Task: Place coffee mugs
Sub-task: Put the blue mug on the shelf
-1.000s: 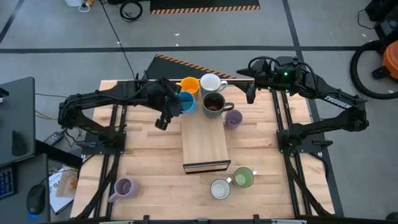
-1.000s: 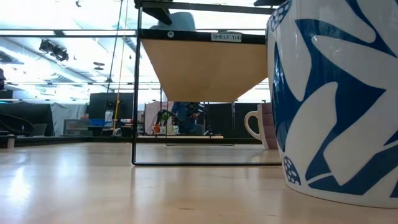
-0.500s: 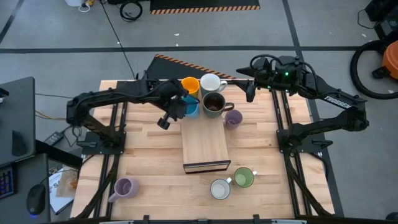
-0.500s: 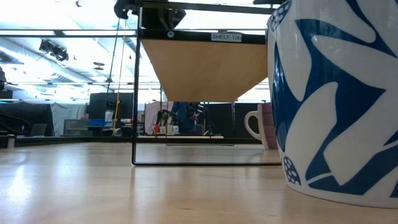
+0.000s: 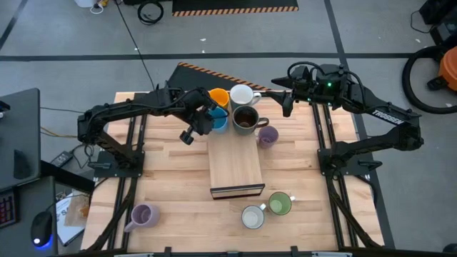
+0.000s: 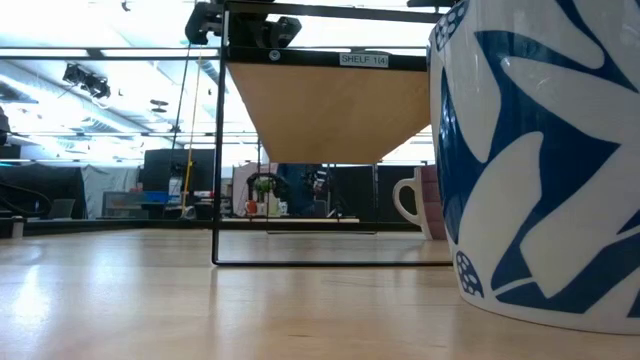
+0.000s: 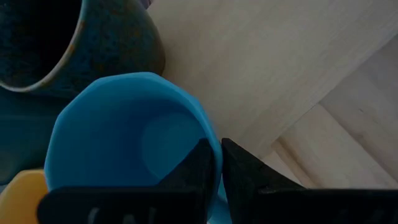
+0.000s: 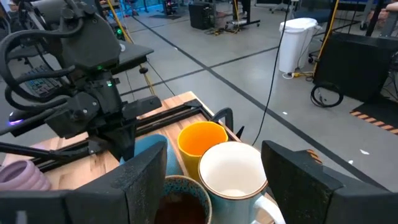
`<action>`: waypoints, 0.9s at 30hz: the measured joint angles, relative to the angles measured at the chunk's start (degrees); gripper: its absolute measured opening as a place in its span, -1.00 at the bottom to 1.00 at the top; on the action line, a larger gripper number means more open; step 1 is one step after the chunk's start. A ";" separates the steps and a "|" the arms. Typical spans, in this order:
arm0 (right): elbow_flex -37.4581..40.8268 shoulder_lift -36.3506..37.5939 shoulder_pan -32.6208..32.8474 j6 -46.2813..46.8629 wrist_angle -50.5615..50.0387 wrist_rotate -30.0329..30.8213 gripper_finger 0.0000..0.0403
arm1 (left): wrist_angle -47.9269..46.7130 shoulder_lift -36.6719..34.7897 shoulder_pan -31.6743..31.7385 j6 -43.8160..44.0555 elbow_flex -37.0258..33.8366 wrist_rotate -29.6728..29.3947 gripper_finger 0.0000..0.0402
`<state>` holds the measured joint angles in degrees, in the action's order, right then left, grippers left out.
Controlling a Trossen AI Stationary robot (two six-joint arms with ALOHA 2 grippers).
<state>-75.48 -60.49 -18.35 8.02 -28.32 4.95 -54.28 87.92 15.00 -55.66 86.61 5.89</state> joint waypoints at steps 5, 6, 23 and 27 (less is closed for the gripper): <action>0.00 -0.28 0.00 0.86 -0.04 0.00 0.33 | 0.07 -0.02 -0.02 -0.45 0.00 -0.02 -0.81; 0.00 -0.38 0.00 0.85 0.03 0.00 0.33 | 0.07 -0.02 -0.11 -0.49 0.00 -0.03 -0.80; 0.02 -1.29 0.00 0.03 0.41 -0.02 0.33 | 1.70 -0.15 -0.11 1.03 0.04 -0.19 -0.48; 0.02 -1.26 0.00 0.72 -0.19 -1.60 0.33 | 3.12 -0.67 -0.13 3.10 0.04 -0.74 -0.45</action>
<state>-75.46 -61.75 -18.35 8.74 -28.51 3.35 -51.16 87.24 14.87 -52.56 86.65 5.15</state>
